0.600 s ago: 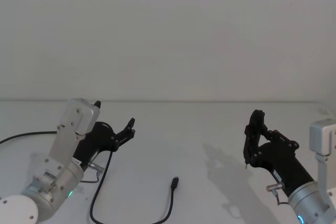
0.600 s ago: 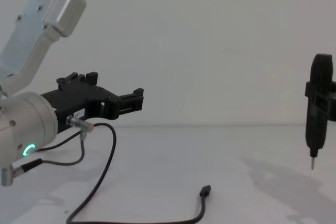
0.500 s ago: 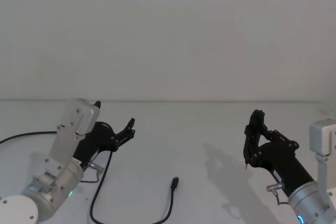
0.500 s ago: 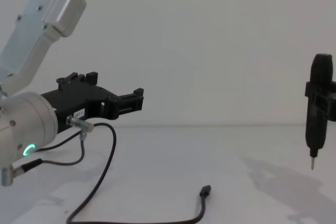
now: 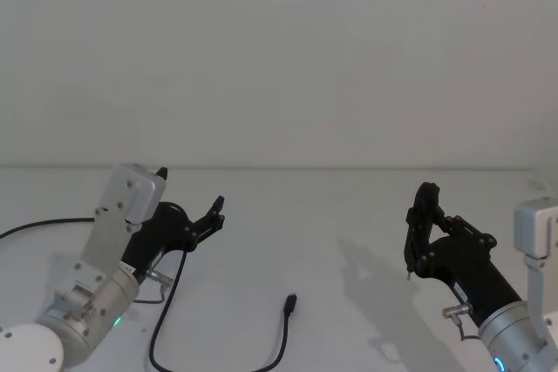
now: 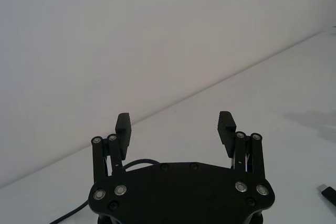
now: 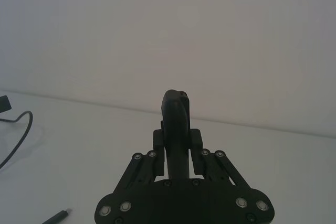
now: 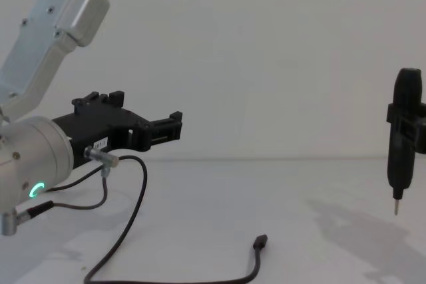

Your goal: Pick up the data cable with the one hand.

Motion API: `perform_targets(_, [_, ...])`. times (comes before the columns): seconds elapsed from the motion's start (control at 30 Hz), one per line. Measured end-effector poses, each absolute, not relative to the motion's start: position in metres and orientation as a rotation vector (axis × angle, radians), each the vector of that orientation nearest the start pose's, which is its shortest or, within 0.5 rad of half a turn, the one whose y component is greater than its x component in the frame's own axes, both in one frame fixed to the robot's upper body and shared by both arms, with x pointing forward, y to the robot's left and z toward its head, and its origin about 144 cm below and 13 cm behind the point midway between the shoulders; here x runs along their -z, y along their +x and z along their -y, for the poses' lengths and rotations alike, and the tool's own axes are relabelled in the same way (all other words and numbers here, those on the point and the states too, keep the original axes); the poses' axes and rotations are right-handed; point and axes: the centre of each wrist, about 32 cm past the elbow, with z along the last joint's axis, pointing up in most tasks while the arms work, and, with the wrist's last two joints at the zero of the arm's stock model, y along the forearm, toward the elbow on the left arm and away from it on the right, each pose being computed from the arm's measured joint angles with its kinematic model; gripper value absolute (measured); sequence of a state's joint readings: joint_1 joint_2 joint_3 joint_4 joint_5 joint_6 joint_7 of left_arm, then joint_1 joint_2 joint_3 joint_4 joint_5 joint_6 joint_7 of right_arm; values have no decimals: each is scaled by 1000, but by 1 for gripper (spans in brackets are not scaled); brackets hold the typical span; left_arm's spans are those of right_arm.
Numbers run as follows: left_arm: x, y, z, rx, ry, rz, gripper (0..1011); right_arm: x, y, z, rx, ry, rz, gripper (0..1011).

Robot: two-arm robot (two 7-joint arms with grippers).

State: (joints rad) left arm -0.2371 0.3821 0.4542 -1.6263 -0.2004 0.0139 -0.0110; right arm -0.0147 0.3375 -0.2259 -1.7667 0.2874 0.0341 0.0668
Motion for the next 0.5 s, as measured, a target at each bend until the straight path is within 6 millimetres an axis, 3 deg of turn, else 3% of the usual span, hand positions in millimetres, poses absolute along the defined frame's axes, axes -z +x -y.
perform_targets(0.5, [-1204, 492, -198, -1123, 61, 268, 1001, -1189, 443, 237, 1229, 26, 75, 284])
